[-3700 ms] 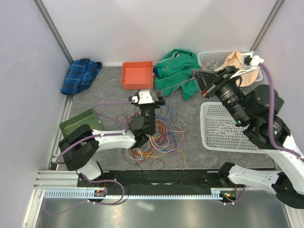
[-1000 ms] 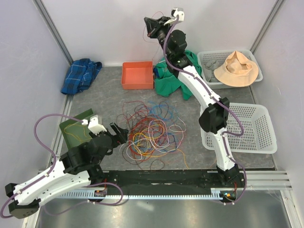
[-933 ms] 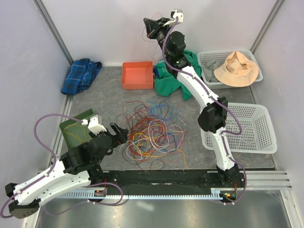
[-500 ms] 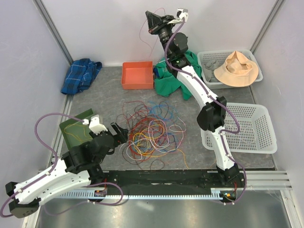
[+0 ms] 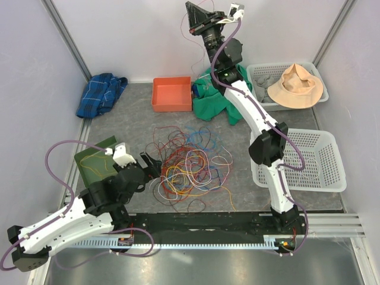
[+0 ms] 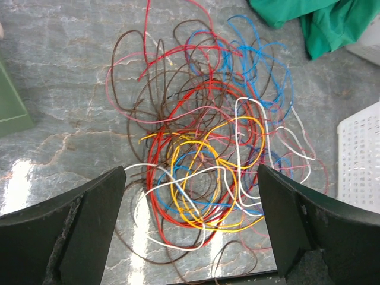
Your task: Untangle the cables
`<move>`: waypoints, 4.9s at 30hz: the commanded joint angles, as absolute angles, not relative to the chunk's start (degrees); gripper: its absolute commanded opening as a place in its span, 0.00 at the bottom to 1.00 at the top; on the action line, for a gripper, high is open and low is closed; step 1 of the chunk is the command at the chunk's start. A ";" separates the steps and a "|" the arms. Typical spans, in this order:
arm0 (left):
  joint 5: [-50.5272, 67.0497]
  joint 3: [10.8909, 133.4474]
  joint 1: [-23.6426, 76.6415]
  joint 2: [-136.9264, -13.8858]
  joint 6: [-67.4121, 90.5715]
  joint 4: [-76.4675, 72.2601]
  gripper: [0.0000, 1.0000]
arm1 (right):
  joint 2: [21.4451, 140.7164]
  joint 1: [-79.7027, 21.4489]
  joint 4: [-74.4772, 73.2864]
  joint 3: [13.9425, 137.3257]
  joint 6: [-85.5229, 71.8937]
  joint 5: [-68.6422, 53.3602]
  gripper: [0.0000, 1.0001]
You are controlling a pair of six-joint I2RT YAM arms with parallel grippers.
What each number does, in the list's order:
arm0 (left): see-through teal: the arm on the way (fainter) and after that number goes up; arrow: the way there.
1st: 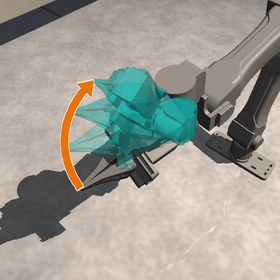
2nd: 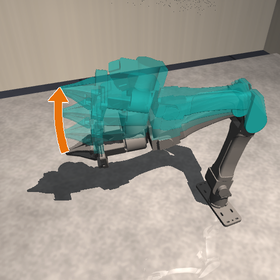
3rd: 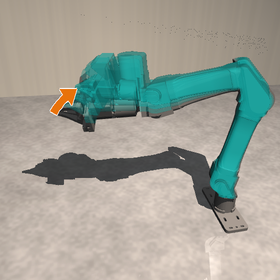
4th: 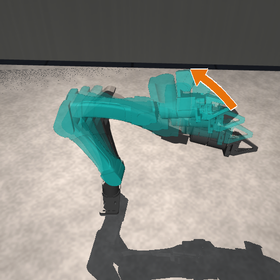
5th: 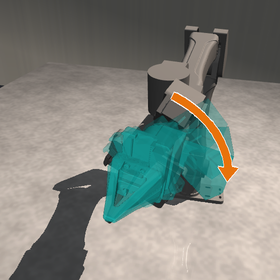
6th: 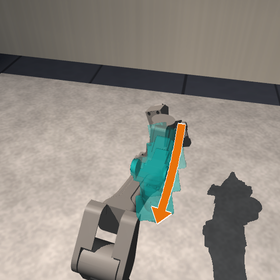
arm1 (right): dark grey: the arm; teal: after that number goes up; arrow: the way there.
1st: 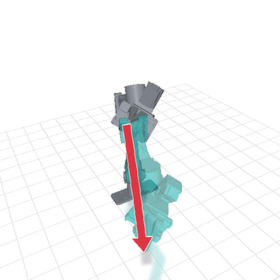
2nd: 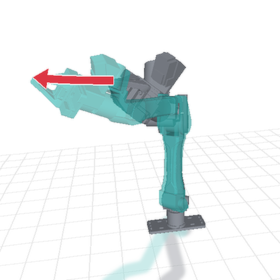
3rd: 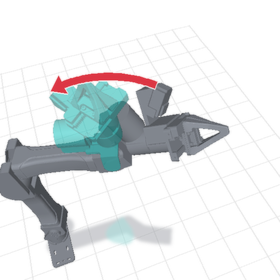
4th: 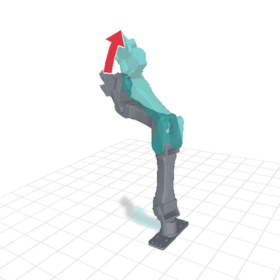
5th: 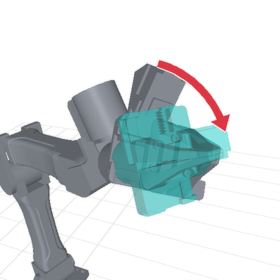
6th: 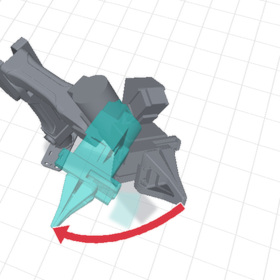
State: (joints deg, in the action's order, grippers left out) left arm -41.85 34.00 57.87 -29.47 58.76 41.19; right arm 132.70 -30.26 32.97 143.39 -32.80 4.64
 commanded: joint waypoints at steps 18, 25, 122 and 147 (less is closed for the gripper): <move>-33.84 37.95 57.66 -29.70 0.62 -26.64 1.00 | 101.88 -29.53 -2.17 116.82 -38.94 -17.92 0.00; -29.36 47.36 57.48 -37.70 3.60 -23.64 1.00 | 82.82 -29.97 -0.79 95.11 -39.81 -14.85 0.00; 7.38 116.19 13.62 -126.37 29.97 -19.16 0.02 | 38.85 -40.08 -2.64 30.68 -38.50 13.01 0.98; -3.60 97.56 14.15 -115.05 21.10 -16.18 1.00 | 42.89 -39.99 -0.79 29.88 -36.30 11.43 0.98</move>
State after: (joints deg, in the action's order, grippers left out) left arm 0.95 98.39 13.65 -123.85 26.81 -15.18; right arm 44.51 -39.99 -3.33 29.45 -36.40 12.93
